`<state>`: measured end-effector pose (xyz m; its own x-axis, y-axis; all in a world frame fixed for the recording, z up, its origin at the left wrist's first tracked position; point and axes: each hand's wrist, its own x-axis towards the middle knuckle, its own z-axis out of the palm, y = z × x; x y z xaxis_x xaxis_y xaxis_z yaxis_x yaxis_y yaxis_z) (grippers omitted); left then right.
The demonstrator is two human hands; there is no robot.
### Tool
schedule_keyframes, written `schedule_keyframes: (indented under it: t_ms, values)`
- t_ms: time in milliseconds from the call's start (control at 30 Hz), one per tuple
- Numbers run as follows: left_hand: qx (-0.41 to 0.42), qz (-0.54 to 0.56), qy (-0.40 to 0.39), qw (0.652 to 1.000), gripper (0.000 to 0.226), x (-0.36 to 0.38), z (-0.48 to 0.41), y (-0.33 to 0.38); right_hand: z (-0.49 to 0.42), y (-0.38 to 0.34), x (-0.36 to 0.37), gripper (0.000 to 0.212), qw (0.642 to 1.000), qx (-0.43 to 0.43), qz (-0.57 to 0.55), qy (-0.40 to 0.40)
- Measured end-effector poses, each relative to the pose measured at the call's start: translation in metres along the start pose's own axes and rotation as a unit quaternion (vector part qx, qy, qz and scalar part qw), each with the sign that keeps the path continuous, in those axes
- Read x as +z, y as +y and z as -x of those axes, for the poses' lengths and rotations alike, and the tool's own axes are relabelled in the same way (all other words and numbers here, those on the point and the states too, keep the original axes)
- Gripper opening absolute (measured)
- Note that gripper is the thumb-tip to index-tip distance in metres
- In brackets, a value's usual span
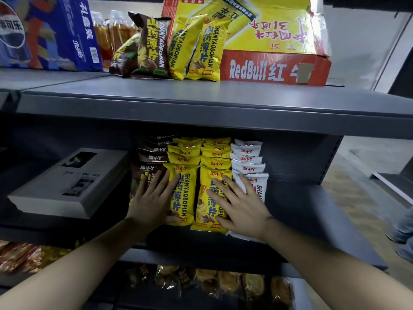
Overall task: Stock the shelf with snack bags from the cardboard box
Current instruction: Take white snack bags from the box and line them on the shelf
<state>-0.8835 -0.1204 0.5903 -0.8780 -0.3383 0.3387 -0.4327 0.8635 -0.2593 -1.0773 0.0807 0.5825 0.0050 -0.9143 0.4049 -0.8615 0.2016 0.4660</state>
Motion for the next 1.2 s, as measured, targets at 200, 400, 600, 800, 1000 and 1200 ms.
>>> schedule_keyframes:
  t_ms: [200,400,600,800,1000,1200]
  values:
    - [0.000,0.013,0.008,1.000,0.124,-0.004,0.002,0.002,0.000,0.000,-0.006,0.069,1.000,0.001,0.003,-0.019]
    - [-0.040,0.008,-0.057,0.998,0.117,-0.009,0.004,0.008,-0.007,-0.002,-0.027,0.062,0.998,0.016,-0.035,-0.040]
    - [0.000,0.025,0.062,0.998,0.068,-0.038,0.012,0.021,-0.006,-0.010,-0.049,0.043,0.993,0.084,-0.087,0.002]
    - [0.087,0.166,0.200,0.962,0.024,-0.044,0.015,0.065,0.018,-0.006,-0.058,0.033,0.984,0.146,-0.100,0.012]
    - [0.212,0.258,0.181,0.925,0.026,-0.050,0.025,0.143,0.077,0.006,-0.063,0.026,0.983,0.164,-0.084,0.000]
    - [0.307,0.289,0.114,0.899,0.022,-0.043,0.043,0.222,0.151,0.019,-0.070,0.020,0.974,0.199,-0.101,-0.032]
